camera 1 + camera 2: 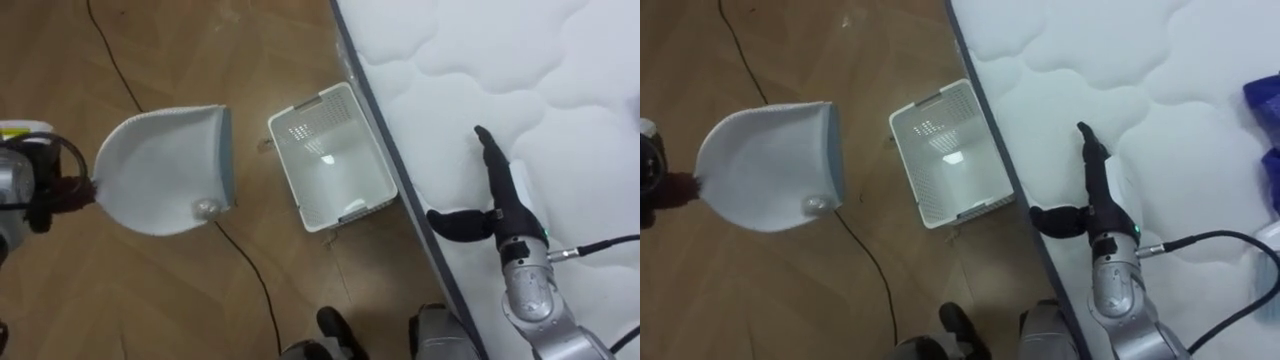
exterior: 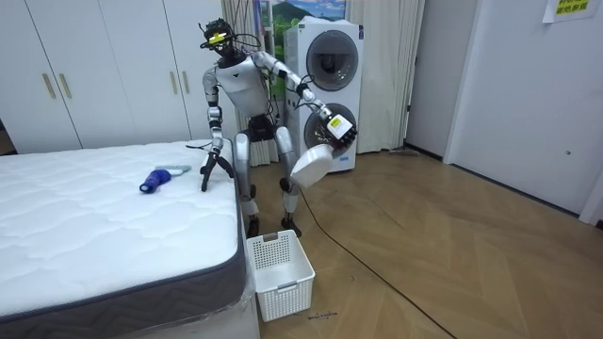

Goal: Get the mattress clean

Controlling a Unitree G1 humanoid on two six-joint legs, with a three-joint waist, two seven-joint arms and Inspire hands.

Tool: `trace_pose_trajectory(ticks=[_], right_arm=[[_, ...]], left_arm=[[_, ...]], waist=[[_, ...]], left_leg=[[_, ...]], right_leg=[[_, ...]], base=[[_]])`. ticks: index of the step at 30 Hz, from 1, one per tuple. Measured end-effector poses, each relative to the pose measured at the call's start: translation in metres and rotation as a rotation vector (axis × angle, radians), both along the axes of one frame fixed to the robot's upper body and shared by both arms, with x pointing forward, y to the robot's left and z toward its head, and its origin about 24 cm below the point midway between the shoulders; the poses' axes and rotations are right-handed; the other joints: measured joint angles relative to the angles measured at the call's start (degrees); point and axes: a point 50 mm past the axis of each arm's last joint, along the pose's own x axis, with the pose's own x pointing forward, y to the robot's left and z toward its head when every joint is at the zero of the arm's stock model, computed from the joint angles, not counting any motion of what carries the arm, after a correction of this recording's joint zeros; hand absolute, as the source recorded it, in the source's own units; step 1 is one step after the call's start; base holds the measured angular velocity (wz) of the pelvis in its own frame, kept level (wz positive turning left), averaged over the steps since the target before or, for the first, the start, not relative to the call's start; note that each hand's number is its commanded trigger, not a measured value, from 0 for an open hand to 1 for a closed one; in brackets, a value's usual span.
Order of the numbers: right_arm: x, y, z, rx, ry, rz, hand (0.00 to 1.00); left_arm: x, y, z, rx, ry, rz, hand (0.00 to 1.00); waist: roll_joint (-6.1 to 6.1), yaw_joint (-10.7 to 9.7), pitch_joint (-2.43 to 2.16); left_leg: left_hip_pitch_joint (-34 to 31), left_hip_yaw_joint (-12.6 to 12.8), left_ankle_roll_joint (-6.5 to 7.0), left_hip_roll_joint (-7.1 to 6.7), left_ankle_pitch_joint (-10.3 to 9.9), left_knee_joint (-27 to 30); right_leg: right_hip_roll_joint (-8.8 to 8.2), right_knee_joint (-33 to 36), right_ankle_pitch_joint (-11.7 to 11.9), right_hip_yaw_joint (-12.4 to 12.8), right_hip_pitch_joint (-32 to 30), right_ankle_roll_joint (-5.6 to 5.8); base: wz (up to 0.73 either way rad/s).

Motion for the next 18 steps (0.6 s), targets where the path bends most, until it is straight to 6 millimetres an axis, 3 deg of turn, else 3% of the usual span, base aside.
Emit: trace_pose_trajectory(ticks=[3, 7, 14, 18], right_arm=[[0.000, 0.001, 0.000, 0.001, -0.004, 0.004, 0.00], [0.001, 0.003, 0.002, 0.010, -0.021, 0.013, 0.00], [0.005, 0.006, 0.004, 0.024, -0.035, 0.016, 0.00], [0.005, 0.007, 0.005, 0.026, -0.042, 0.019, 0.00]], left_arm=[[0.007, -0.004, 0.009, 0.039, -0.013, -0.029, 1.00], [0.010, -0.005, 0.014, 0.067, -0.036, -0.045, 1.00], [0.018, -0.011, 0.024, 0.114, -0.060, -0.086, 1.00], [0.021, -0.013, 0.029, 0.133, -0.086, -0.103, 1.00]], waist=[[0.06, -0.2, 0.16], [0.61, -0.8, 1.02], [1.89, -1.8, 1.61], [2.20, -1.9, 1.63]], left_leg=[[0.1, 0.0, 0.00, 0.05, 0.0, 0.0], [0.4, 1.2, 0.40, 0.67, -0.3, 0.1], [0.5, 1.4, 0.45, 0.78, -0.4, 0.1], [0.8, 1.8, 0.45, 0.77, -0.4, 0.1]], right_leg=[[0.04, 0.0, 0.0, 0.1, 0.1, 0.00], [0.48, -0.3, 0.0, 0.1, 0.4, -0.01], [0.66, -1.1, 0.1, 0.3, 0.9, -0.08], [0.53, -1.0, 0.1, 0.6, 1.0, -0.08]], base=[[0.00], [0.00], [0.00], [-0.05]])
